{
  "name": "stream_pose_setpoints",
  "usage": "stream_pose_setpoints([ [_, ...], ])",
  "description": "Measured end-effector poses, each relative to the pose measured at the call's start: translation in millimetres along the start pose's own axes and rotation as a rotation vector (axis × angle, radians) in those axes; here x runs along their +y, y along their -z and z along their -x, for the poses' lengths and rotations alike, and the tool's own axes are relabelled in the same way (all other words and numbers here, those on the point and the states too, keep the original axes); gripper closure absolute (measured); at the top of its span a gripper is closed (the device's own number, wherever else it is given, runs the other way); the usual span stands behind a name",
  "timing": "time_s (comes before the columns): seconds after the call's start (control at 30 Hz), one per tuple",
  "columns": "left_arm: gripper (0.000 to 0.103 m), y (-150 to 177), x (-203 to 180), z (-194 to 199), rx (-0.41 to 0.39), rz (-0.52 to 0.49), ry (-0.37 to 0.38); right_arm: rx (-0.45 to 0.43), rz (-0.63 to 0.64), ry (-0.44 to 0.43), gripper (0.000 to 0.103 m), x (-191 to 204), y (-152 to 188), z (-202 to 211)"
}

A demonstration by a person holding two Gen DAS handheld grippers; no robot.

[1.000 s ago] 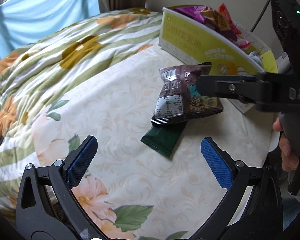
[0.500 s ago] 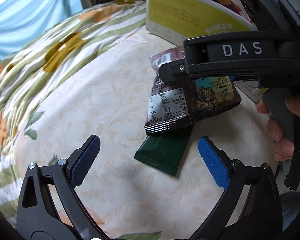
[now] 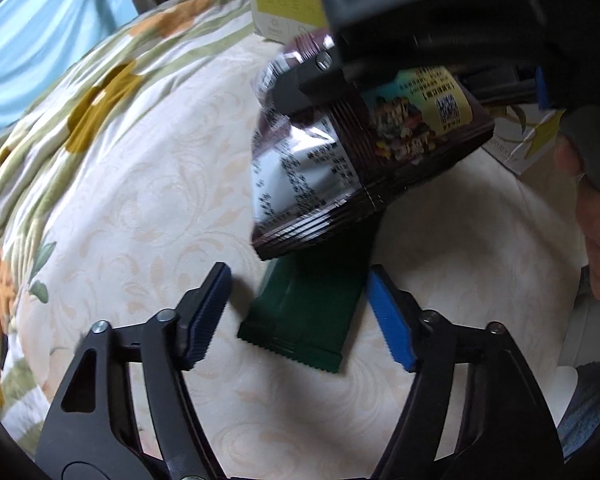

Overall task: Organize snacks
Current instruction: 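Grasp the brown printed bag with the right gripper, then grasp the dark green bar with the left gripper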

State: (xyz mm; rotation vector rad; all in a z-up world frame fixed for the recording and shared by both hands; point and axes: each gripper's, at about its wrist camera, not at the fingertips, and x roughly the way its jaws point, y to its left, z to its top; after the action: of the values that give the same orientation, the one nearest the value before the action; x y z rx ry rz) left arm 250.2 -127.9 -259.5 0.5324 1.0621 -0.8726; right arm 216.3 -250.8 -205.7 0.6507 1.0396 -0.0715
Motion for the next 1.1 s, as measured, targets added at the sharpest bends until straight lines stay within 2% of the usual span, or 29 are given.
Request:
stream_pose_setpoints([
  [0.13, 0.055, 0, -6, 2, -0.009, -0.024, -0.007, -0.001, -0.011, -0.011, 0.048, -3, 0, -1],
  [0.2, 0.058, 1, -5, 3, -0.005, -0.021, -0.011, 0.0, -0.013, -0.015, 0.048, -3, -1, -2],
  [0.4, 0.059, 7, 15, 6, 0.013, 0.04, -0.043, 0.0, -0.007, -0.022, 0.048, 0, -4, -2],
  [0.73, 0.058, 16, 63, 8, 0.034, 0.209, -0.097, 0.006, 0.013, -0.018, 0.048, -1, -3, -1],
  [0.93, 0.059, 9, 61, 4, 0.032, 0.206, -0.107, 0.018, 0.057, 0.006, 0.048, 1, 5, 0],
  [1.1, 0.061, 16, 60, 10, 0.039, 0.23, -0.113, 0.035, 0.108, 0.032, 0.048, 1, 17, 3],
])
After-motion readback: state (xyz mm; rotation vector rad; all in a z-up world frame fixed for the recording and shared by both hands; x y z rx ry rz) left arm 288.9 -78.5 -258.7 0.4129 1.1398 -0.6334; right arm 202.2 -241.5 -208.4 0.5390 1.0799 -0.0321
